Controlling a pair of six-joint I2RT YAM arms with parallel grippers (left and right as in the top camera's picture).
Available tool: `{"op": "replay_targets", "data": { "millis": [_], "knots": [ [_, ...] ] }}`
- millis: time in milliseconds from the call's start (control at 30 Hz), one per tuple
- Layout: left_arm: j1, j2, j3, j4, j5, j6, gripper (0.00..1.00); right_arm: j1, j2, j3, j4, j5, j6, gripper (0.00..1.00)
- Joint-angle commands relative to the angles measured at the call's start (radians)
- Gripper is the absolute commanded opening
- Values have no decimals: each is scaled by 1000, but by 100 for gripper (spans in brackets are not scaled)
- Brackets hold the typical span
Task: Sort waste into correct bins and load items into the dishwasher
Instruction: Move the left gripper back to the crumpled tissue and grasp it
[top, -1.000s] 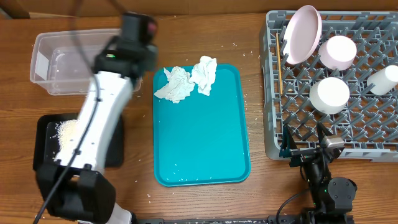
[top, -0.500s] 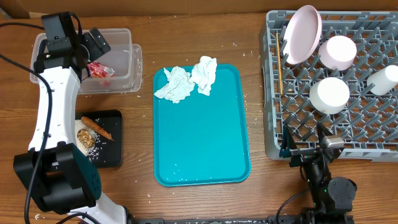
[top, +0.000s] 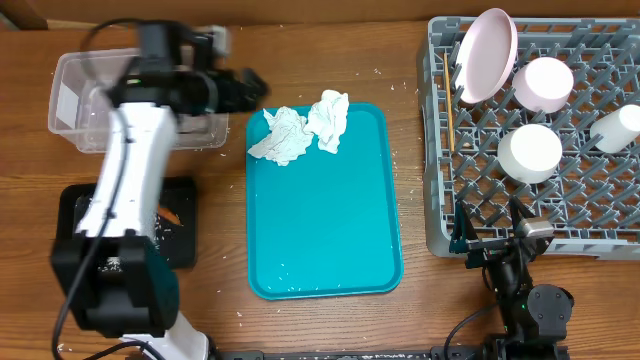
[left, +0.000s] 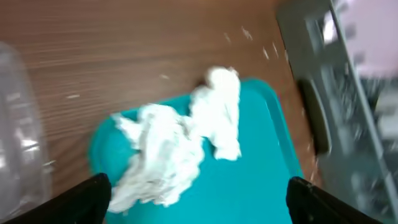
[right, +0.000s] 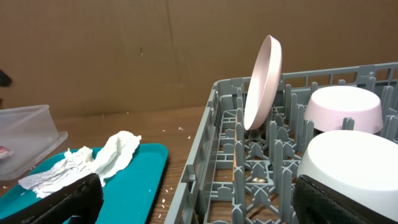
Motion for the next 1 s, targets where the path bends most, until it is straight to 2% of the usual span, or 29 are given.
{"op": "replay_targets", "data": {
  "millis": [0, 100, 300, 800, 933, 967],
  "knots": [
    [-124, -3, -12, -6, -267, 141, 92, -3, -9, -10, 5, -2, -4, 100],
    [-196, 41, -12, 3, -413, 194, 92, -3, -9, -10, 5, -2, -4, 100],
    [-237, 166, -12, 27, -537, 204, 95, -3, -9, -10, 5, -2, -4, 100],
    [-229, 372, -12, 14, -491, 191, 85, -3, -9, -10, 5, -2, -4, 100],
    [-229, 380, -12, 20, -473, 190, 70, -3, -9, -10, 5, -2, -4, 100],
    [-229, 380, -10, 21, -473, 190, 62, -3, -9, -10, 5, -2, -4, 100]
  ]
}}
